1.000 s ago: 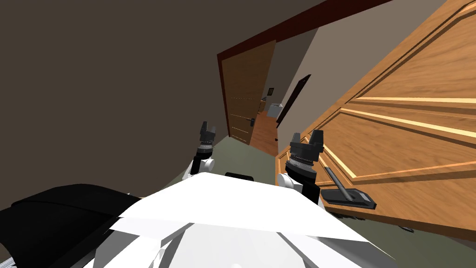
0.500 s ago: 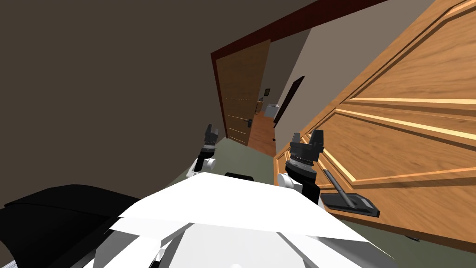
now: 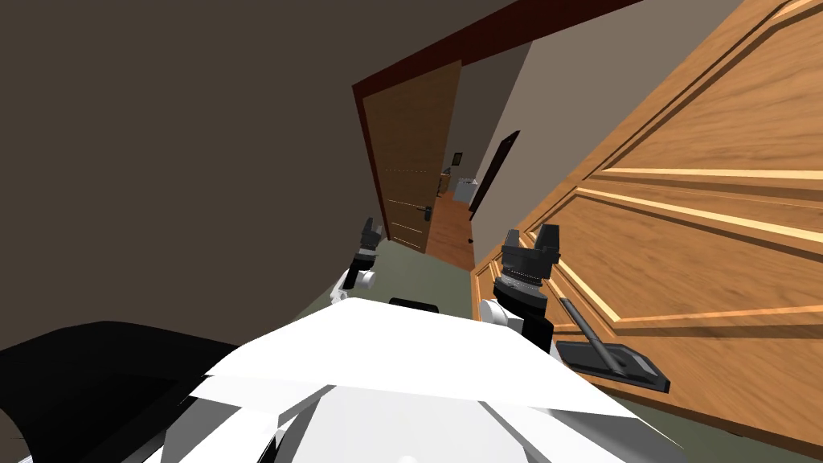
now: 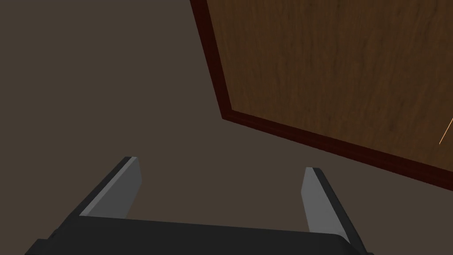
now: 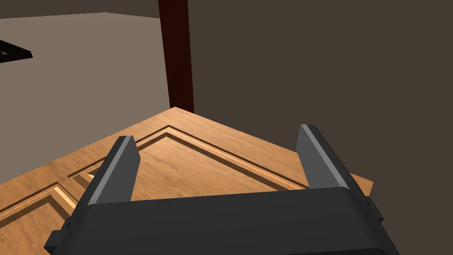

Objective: Pull the door open

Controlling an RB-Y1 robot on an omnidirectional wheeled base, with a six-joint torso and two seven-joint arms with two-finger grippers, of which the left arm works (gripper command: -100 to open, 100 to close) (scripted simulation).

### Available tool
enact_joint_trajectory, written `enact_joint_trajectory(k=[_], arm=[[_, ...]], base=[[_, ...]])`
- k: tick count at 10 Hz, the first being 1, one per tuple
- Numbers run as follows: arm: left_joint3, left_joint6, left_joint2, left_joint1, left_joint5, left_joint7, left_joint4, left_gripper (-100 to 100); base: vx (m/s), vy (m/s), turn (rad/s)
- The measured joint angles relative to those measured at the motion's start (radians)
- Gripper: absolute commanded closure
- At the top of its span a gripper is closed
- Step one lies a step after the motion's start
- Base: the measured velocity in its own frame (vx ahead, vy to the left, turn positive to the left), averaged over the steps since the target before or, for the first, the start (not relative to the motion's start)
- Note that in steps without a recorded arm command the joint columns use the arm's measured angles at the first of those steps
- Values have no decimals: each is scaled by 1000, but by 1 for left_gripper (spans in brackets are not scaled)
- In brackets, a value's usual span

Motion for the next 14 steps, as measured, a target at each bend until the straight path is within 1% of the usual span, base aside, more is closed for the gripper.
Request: enact_joint_trajectory(k=[2, 3, 5, 6, 7, 9, 10, 14], arm=[[-5, 9, 8, -16, 2, 8, 35, -100], [-6, 11, 12, -30, 3, 12, 64, -100], [-8, 12, 26, -44, 8, 24, 108, -100], [-7, 16, 34, -56, 11, 31, 130, -100], [-8, 20, 37, -76, 12, 35, 162, -100], [-9, 24, 49, -103, 16, 46, 216, -100], [-13, 21, 48, -115, 15, 48, 250, -100], [-12, 36, 76, -168, 25, 72, 350, -100]], base=[[107, -30, -83], [117, -40, -104], [94, -34, -75], [104, -14, -78], [113, -16, -118], [108, -28, -71], [108, -24, -84], [111, -15, -83]])
